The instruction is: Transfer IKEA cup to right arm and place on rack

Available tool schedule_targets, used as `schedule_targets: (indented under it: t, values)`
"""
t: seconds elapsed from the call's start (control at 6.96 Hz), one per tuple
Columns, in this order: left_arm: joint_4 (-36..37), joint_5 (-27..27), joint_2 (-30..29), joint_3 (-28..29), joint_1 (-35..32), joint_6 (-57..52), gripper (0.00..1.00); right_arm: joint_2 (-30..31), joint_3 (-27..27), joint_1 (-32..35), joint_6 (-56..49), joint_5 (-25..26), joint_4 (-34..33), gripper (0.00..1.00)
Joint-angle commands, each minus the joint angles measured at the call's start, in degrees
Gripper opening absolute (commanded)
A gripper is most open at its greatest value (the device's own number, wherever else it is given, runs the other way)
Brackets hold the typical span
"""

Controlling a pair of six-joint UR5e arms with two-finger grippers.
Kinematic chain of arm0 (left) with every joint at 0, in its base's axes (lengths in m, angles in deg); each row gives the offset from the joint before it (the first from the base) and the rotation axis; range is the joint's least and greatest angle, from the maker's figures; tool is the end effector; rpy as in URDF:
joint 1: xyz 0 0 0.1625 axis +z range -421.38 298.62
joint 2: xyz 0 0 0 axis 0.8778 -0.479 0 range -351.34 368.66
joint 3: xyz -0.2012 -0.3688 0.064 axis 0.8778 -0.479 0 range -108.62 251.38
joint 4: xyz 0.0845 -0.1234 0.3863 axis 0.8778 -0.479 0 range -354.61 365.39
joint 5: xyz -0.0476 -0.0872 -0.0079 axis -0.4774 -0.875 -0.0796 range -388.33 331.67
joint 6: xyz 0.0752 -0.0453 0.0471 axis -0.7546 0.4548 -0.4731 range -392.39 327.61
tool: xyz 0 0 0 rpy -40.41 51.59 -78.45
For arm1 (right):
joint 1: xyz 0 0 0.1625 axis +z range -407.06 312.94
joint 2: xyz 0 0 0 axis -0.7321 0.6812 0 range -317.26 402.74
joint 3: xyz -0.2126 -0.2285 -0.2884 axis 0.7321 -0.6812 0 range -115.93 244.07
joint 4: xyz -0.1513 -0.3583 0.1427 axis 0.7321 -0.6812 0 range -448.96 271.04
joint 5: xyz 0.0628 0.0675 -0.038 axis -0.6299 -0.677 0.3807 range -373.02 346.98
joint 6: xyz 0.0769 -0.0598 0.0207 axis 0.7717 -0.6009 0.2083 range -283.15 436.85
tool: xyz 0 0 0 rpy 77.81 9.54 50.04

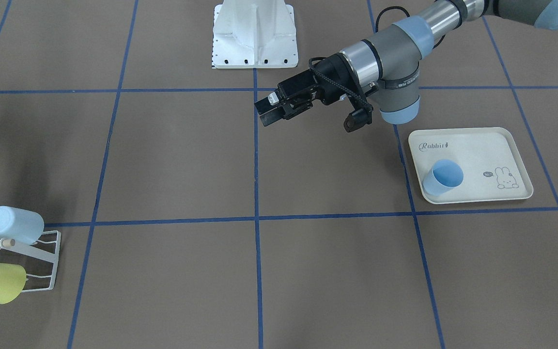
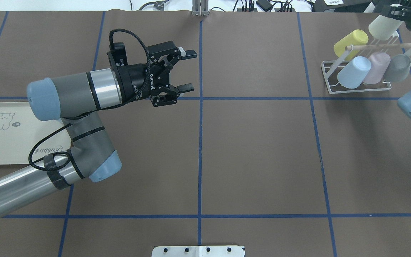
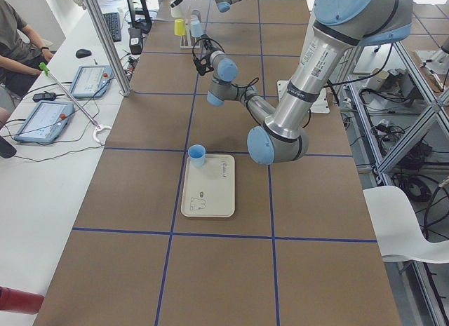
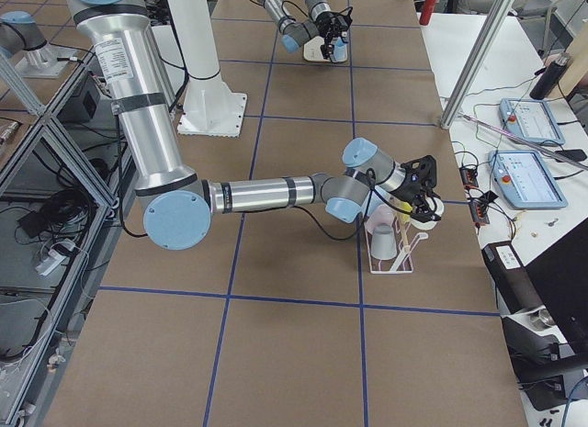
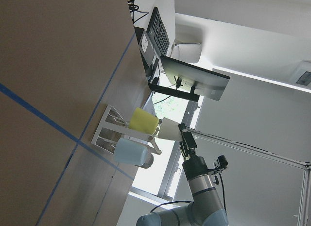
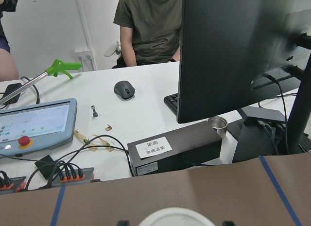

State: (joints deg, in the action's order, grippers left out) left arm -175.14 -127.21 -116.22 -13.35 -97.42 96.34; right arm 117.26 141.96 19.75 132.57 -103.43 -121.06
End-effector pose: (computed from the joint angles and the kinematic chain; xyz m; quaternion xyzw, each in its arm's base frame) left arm 0.4312 -0.4596 0.1817 -0.0589 0.8629 -0.2487 0.4359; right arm -0.1303 -0.6408 0.5094 0.3915 -0.3262 0.2393 0.8265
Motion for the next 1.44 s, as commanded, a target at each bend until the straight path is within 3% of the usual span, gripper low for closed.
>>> schedule_targets:
  t: [0.0,1.01,1.15,1.29]
  values:
    - [0.0,0.0,0.0,0.0,0.0,-0.1,0.98,0.4,0.0,0.0,0.0,0.0,0.0,0.00]
    - [0.0,-0.1,0.1,-0.3,0.0,0.0,0.98,1.0,-0.1,-1.2,0.5,-0.4,1.4,0.00]
    - [0.0,-0.1,0.1,-0.2,0.0,0.0,0.98,1.0,-0.4,-1.8,0.5,-0.2,1.4,0.37]
    - [0.0,-0.1,0.1,-0.2,0.0,-0.1,0.98,1.0,-0.8,-2.8,0.4,0.1,1.4,0.80]
